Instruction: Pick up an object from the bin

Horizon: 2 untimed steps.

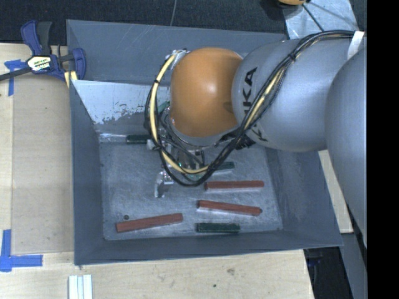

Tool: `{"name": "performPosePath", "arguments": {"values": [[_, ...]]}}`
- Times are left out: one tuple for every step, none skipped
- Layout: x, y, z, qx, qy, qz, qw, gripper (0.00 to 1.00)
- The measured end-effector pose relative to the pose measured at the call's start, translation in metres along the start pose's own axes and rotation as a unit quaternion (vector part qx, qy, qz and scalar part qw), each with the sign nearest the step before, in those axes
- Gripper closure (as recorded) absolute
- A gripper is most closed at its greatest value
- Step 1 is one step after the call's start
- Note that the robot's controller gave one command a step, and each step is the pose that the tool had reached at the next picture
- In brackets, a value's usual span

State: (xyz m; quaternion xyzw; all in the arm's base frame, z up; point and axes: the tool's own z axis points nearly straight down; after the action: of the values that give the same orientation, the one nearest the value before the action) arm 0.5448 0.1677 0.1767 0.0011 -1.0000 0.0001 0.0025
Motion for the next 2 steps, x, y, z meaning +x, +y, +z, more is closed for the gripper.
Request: {"name": "performPosePath", "arguments": {"values": [[-0.002, -0.001, -0.004, -0.001, -0.0038, 0.001, 1.0, 0.0], [0.01, -0.006, 0.013, -0.001, -0.0072, -0.042, 0.9991, 0.0]]}}
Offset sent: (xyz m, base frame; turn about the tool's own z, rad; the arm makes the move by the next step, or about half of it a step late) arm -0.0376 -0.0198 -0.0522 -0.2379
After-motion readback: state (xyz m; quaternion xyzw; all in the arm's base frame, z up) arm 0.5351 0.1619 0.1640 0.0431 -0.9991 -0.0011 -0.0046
